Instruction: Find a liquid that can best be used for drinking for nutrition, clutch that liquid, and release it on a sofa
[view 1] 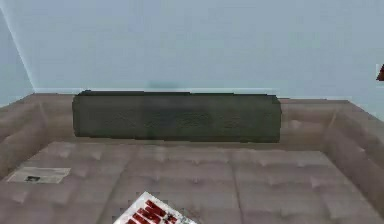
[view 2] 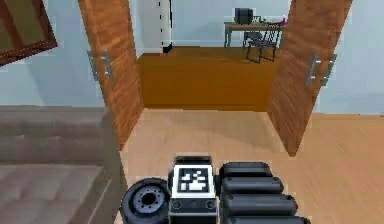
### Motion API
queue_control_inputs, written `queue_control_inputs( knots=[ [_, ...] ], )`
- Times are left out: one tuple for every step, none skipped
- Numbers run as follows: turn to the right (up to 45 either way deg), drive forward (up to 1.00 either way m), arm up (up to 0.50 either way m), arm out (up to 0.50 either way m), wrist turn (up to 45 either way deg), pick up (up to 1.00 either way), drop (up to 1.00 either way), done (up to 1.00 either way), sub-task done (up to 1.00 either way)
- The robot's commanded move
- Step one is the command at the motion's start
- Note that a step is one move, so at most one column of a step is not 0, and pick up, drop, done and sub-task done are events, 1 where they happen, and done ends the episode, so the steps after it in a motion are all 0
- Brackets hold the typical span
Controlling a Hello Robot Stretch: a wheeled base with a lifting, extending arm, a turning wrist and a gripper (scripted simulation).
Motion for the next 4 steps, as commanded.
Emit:
queue_control_inputs(
  knots=[
    [-45.0,0.0,0.0,0.0,0.0,0.0,0.0,0.0,0.0],
    [-39.0,0.0,0.0,0.0,0.0,0.0,0.0,0.0,0.0],
    [0.0,0.0,0.0,0.48,0.0,0.0,0.0,0.0,0.0],
    [0.0,0.0,0.0,0.0,45.0,0.0,0.0,0.0,0.0]
  ],
)
